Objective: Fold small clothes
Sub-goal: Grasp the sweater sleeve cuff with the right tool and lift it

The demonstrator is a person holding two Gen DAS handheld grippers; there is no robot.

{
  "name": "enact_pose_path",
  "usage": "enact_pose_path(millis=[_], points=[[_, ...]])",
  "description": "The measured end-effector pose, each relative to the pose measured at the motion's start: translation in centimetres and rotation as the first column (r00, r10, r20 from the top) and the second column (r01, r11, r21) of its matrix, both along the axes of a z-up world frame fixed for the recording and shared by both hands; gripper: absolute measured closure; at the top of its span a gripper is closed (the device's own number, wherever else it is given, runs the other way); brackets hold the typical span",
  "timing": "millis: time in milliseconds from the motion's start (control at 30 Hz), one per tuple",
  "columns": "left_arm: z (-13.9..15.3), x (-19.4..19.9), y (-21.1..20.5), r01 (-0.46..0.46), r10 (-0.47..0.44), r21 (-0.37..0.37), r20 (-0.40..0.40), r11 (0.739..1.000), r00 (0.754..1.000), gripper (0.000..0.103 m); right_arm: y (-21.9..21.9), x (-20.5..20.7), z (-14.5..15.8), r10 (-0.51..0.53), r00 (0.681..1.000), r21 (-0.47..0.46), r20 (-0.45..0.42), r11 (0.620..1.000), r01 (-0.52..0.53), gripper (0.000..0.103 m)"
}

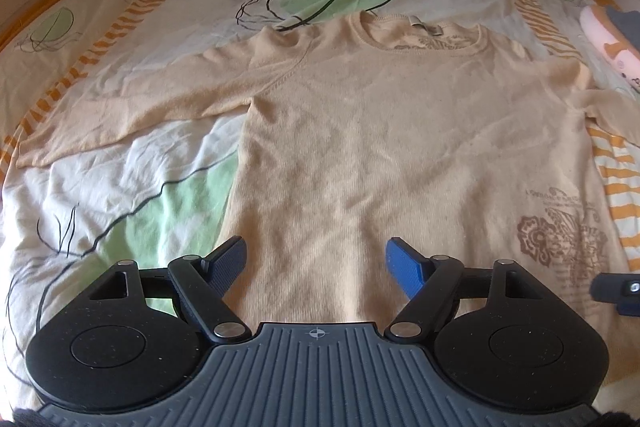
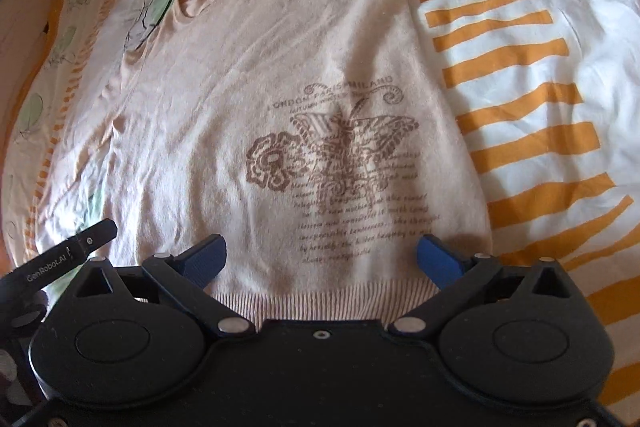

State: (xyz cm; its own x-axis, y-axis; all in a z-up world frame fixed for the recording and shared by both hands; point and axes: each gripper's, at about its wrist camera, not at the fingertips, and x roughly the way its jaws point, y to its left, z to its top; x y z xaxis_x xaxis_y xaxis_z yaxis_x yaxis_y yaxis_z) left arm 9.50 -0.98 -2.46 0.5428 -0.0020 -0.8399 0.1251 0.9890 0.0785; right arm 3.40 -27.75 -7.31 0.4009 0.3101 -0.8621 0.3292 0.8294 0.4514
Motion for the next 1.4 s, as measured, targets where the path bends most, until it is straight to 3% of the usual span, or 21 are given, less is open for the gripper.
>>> enact_pose_path(millis=[100,167,267,367,600,667,733,967,1100,1267,1400], points=[[-0.5,2.0,-1.2,0.020,-0.020,0.008,0.016,1.000,1.000,0.027,-3.3,0.3,-0.3,-0.074,0.997,0.130,0.019,0.989,0.071,0.000],[-1.1,3.3,-1.8,0.028,-0.028,0.002,0.018,1.000,0.999,0.027,-5.4,0.7,0.1,-0.098,0.995,0.128,0.036,0.987,0.092,0.001],[-2.3,5.3,-2.7,0.027,-0.027,0.004,0.009,1.000,1.000,0.028,-8.4,1.5,1.4,-0.139,0.988,-0.020,0.067,0.990,0.141,0.001],[-3.4,6.7,-3.5,0.031,-0.031,0.009,0.009,0.999,0.999,0.028,-12.5,2.0,2.5,-0.213,0.967,-0.135,0.137,0.963,0.232,0.001],[-5.3,8.6,-4.4,0.010,-0.014,0.039,0.091,0.999,0.996,0.028,-21.0,3.2,2.6,-0.330,0.908,-0.384,0.257,0.828,0.409,0.001],[-6.0,9.0,-4.5,0.006,-0.009,0.030,0.100,1.000,0.995,0.028,-23.1,3.3,1.9,-0.357,0.897,-0.403,0.262,0.804,0.438,0.008],[-6.5,9.1,-4.5,-0.002,0.001,0.013,0.129,1.000,0.992,0.027,-25.3,2.9,0.9,-0.389,0.883,-0.372,0.263,0.803,0.465,0.031],[-8.0,8.1,-4.0,-0.001,0.011,-0.040,0.236,0.999,0.972,0.020,-30.4,0.4,-1.6,-0.545,0.793,-0.262,0.273,0.751,0.606,0.032],[-8.3,8.3,-4.1,-0.039,0.046,-0.032,0.246,0.999,0.968,0.007,-32.4,-0.3,-2.4,-0.590,0.751,-0.192,0.297,0.734,0.652,0.031],[-9.0,8.4,-3.6,-0.047,0.059,-0.055,0.261,0.997,0.964,0.001,-35.3,0.1,-3.8,-0.650,0.690,-0.066,0.318,0.711,0.700,0.031],[-9.4,8.2,-4.0,-0.051,0.055,-0.022,0.278,0.998,0.959,0.000,-36.5,0.7,-4.6,-0.673,0.670,-0.027,0.315,0.699,0.715,0.035]])
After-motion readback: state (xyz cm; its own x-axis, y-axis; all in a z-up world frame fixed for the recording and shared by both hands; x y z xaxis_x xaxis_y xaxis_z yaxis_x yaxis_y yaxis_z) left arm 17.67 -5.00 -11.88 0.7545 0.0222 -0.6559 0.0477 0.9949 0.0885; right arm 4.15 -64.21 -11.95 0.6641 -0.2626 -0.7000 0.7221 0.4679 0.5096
